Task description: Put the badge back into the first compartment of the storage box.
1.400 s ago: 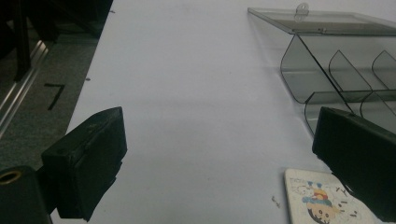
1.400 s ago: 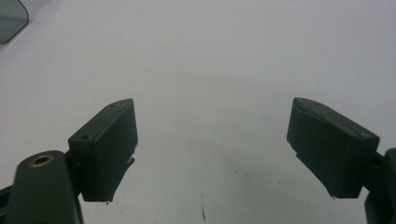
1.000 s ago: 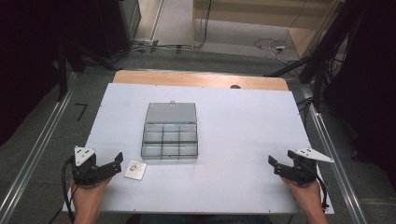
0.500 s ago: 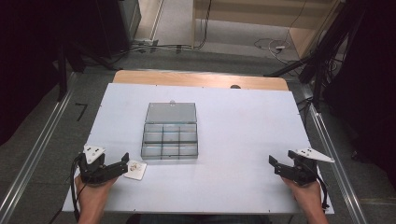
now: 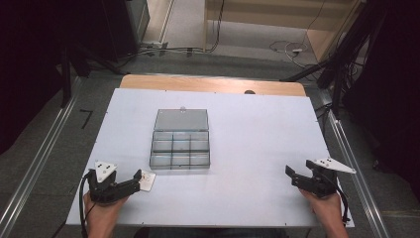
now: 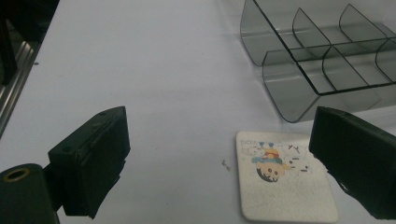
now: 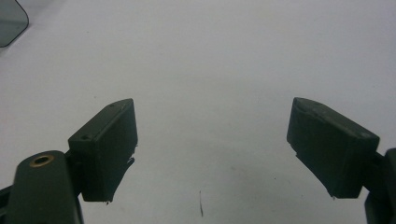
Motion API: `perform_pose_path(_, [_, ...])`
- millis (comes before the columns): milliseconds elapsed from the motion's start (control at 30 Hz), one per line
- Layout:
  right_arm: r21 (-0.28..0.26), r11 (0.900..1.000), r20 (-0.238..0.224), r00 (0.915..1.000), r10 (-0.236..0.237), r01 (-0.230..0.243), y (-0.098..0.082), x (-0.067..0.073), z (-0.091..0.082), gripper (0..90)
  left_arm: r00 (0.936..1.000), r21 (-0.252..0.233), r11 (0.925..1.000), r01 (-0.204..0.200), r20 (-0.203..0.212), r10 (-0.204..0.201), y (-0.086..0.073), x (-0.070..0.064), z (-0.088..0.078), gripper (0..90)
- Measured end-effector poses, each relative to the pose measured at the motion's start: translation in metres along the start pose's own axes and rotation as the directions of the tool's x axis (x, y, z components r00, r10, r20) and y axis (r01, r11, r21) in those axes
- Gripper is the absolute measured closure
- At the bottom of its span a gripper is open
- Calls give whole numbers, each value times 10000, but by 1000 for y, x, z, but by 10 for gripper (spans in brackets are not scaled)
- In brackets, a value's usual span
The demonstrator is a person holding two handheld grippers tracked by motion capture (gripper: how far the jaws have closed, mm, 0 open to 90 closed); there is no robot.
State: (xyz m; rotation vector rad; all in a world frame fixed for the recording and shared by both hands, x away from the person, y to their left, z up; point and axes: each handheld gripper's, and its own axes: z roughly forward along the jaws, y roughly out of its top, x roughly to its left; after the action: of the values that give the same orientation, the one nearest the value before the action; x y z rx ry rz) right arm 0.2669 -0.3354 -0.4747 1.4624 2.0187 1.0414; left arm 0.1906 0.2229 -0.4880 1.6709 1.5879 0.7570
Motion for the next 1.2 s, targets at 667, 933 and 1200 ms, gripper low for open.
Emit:
perform_pose_path(667, [31, 10000, 1, 10000, -45, 45, 0, 1, 0, 150, 9997, 356, 9993, -139, 229, 131, -8, -8, 6, 64])
perform_pose_path(933, [24, 10000, -2, 10000, -49, 49, 0, 1, 1, 150, 9982, 576, 9969, -529, 324, 511, -10, -15, 9, 67])
perform_pose_path(1200, [45, 10000, 4, 10000, -51, 51, 0, 1, 0, 151, 9953, 762, 9929, -912, 382, 885, -12, -22, 13, 71])
